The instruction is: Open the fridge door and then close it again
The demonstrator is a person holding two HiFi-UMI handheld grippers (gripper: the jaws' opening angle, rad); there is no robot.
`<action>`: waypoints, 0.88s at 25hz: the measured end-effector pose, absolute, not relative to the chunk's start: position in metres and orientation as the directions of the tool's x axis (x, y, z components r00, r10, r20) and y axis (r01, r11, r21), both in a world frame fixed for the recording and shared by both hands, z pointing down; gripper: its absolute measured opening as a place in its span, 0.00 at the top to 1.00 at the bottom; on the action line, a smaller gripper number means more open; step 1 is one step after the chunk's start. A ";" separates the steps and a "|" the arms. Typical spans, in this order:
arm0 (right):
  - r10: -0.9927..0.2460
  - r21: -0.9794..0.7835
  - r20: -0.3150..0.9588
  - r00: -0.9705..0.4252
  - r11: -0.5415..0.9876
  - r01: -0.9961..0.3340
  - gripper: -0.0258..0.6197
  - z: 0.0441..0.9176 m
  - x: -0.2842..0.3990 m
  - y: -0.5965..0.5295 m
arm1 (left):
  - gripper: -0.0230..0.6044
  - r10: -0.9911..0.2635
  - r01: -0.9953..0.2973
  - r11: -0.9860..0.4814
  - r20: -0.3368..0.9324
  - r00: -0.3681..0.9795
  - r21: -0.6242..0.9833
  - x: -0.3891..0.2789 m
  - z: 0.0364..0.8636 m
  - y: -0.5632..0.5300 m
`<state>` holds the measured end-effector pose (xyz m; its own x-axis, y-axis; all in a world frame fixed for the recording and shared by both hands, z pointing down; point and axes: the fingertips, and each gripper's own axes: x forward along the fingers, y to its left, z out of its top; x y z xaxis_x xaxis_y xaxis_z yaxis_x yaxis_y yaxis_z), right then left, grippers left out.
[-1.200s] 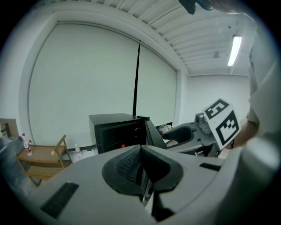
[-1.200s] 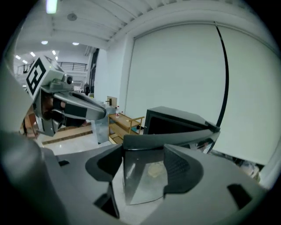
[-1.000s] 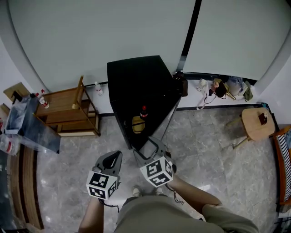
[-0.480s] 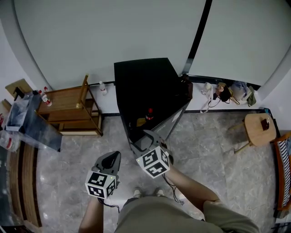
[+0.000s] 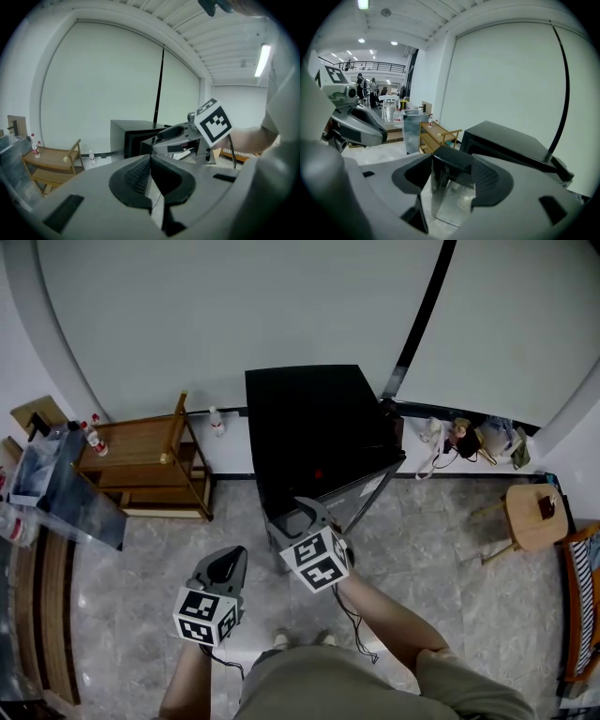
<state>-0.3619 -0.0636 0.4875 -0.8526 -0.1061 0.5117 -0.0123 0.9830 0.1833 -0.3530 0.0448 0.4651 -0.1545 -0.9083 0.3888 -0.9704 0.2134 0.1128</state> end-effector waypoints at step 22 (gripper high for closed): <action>-0.197 0.139 0.424 -0.884 0.979 -0.152 0.64 0.482 -0.432 -0.109 | 0.95 -0.920 -0.964 0.229 0.355 -0.168 0.136 -0.399 0.459 0.034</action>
